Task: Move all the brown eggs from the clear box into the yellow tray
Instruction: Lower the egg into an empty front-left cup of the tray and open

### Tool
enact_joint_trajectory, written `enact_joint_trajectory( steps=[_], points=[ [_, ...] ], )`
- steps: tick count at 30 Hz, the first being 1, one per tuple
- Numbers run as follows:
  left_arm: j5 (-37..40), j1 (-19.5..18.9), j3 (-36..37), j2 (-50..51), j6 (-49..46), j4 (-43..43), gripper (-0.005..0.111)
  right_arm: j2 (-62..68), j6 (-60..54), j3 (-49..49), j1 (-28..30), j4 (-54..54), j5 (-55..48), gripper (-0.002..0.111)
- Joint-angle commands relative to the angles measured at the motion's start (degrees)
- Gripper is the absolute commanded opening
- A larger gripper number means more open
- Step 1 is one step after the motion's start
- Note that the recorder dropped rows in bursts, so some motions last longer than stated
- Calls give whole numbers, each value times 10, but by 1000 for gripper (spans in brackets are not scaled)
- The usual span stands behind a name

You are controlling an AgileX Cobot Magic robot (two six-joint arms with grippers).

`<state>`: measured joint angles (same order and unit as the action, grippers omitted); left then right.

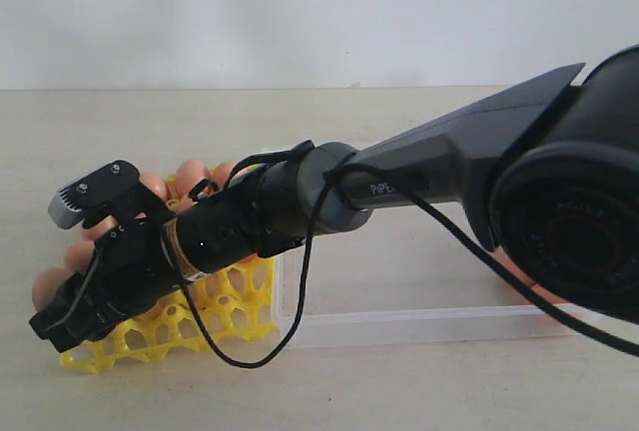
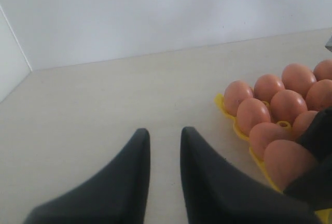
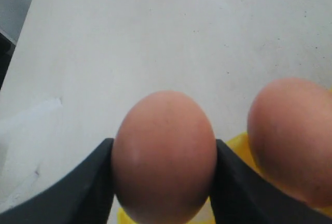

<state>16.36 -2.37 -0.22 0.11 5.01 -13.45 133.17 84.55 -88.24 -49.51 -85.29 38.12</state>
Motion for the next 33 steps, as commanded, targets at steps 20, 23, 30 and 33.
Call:
enact_joint_trajectory(
  steps=[20, 23, 30, 33],
  points=[
    [-1, 3, 2, -1, 1, 1, 22, -34, -74, 0, -5, -109, -24, -1],
    [-1, 3, 2, -1, 1, 1, 22, -34, -67, 0, -14, -121, -46, 0],
    [-1, 3, 2, -1, 1, 1, 22, -34, -67, 0, -20, -121, -92, 32],
    [-1, 3, 2, -1, 1, 1, 22, -34, -67, 0, -20, -119, -92, 48]
  ],
)
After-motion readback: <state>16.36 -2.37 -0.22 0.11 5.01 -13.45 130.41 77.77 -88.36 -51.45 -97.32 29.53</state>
